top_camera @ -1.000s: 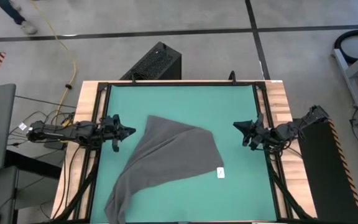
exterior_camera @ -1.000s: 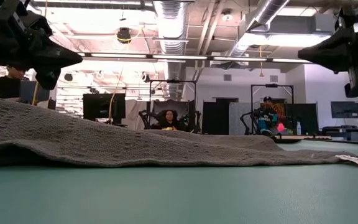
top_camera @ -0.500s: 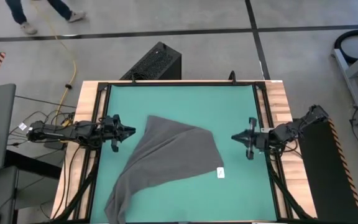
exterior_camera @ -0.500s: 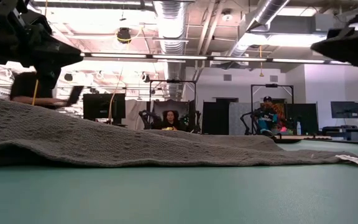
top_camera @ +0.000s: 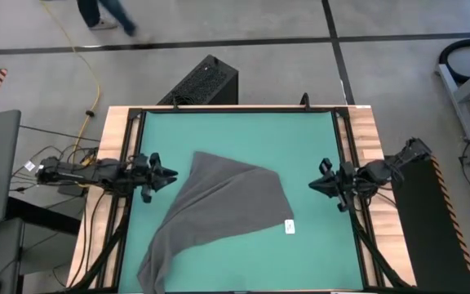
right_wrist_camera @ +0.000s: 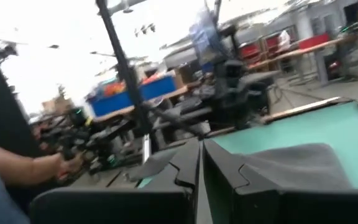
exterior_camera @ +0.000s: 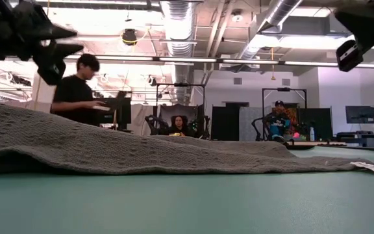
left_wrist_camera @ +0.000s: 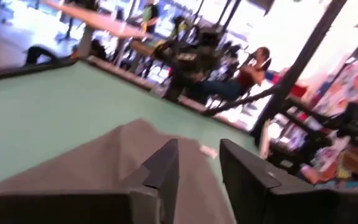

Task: Roll towel
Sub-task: Roll the gray towel

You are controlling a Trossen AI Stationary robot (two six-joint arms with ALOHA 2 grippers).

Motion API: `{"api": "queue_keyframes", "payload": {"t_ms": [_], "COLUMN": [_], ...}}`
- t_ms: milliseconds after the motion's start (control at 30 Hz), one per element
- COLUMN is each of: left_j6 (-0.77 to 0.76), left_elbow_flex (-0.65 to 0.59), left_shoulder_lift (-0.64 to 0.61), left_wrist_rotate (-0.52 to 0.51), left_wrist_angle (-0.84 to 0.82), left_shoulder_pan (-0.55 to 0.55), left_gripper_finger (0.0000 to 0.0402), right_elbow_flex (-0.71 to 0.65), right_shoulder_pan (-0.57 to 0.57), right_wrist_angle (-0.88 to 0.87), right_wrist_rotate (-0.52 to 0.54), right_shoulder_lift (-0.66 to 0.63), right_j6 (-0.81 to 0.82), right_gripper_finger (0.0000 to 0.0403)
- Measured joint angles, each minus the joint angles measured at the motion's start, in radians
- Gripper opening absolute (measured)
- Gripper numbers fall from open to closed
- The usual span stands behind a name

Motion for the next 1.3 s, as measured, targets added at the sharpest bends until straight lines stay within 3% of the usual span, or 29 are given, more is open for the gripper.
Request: {"api": "queue_keyframes", "payload": {"t_ms": [100, 367, 533, 733, 967, 1133, 1300], "left_j6": [0.026, 0.165, 0.219, 0.106, -0.027, -0.127, -0.396], "left_elbow_flex": [0.033, 0.252, 0.460, 0.753, 1.079, 1.217, 1.242], "left_shoulder_lift": [0.008, 0.169, 0.409, 0.757, 1.144, 1.309, 1.356], "left_wrist_rotate": [0.002, -0.001, -0.072, -0.067, -0.015, -0.023, -0.220], "left_wrist_angle": [0.045, 0.010, -0.273, -0.677, -1.080, -1.138, -1.136], "left_shoulder_pan": [-0.021, -0.096, -0.138, -0.201, -0.363, -0.512, -0.699], "left_gripper_finger": [0.0143, 0.0197, 0.0201, 0.0201, 0.0201, 0.0201, 0.0201], "right_elbow_flex": [0.019, 0.131, 0.249, 0.357, 0.502, 0.604, 0.726], "right_shoulder_pan": [-0.023, -0.029, -0.029, -0.029, 0.003, 0.079, 0.133], "right_wrist_angle": [0.017, 0.001, -0.101, -0.124, -0.175, -0.188, -0.267], "right_wrist_rotate": [0.067, 0.058, 0.022, 0.068, 0.044, 0.044, 0.088], "right_shoulder_lift": [0.000, 0.021, 0.136, 0.376, 0.733, 0.995, 1.234], "right_j6": [-0.080, -0.259, -0.358, -0.385, -0.349, -0.334, -0.302], "right_gripper_finger": [0.0047, 0.0047, 0.0062, 0.0117, 0.0223, 0.0258, 0.0260]}}
